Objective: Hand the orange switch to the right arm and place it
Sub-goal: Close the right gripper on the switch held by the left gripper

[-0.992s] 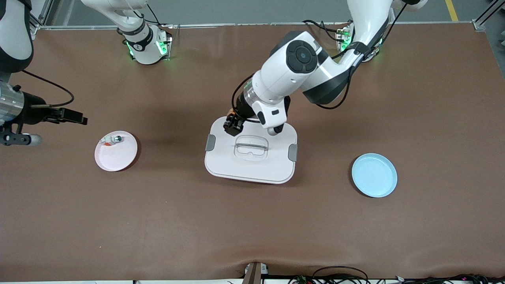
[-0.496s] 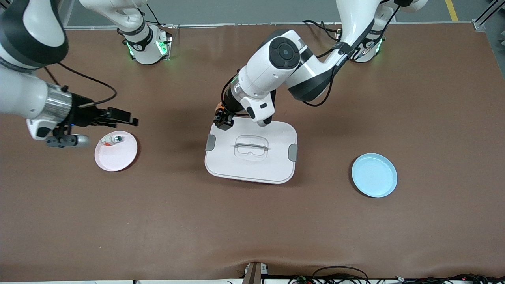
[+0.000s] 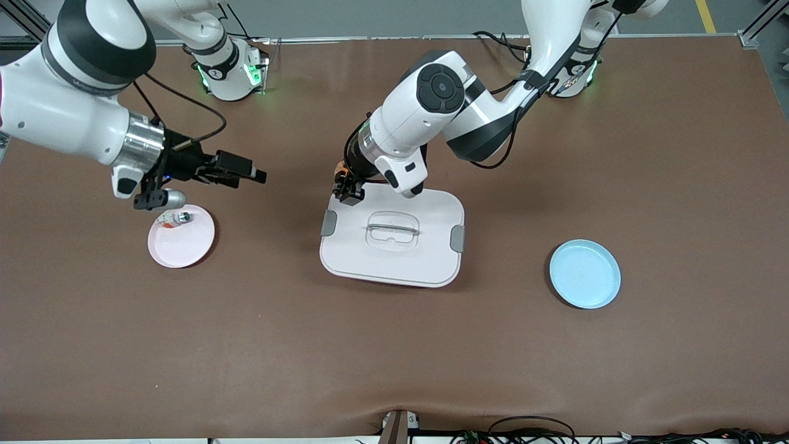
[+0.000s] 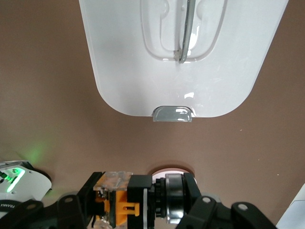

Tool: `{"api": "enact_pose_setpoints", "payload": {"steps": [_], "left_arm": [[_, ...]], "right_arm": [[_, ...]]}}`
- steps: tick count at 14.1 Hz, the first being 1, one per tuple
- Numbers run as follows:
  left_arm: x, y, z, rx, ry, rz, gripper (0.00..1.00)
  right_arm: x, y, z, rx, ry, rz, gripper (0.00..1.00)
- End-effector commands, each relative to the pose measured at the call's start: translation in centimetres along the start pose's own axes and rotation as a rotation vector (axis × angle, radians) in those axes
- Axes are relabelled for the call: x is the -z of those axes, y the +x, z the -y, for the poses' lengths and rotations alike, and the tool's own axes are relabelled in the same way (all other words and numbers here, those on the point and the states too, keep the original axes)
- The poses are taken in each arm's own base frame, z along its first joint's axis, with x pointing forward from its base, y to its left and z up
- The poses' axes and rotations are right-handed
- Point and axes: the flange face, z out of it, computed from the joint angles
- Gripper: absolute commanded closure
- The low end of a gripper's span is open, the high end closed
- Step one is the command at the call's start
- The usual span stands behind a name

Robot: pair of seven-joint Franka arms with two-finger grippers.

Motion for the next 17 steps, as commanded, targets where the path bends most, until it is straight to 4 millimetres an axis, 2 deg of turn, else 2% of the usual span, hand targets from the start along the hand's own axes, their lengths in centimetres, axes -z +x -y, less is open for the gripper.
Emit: {"api": "enact_pose_setpoints", "payload": {"steps": [1, 7, 17], "left_arm": [[-0.1, -0.7, -0.4, 0.037, 0.011, 0.047, 1.0], [0.0, -0.8, -0.4, 0.044, 0.016, 0.055, 1.0], [0.1, -0.6, -0.6, 0.045, 0.011, 0.054, 1.0]], "right_arm": [[-1.1, -2.3, 1.7, -0.006, 0.08, 0.008, 0.0], [-6.0, -3.6, 4.0, 0.064, 0.104, -0.035, 0.0], [-10.0, -3.5, 4.7, 0.127, 0.109, -0.065, 0.0]]}}
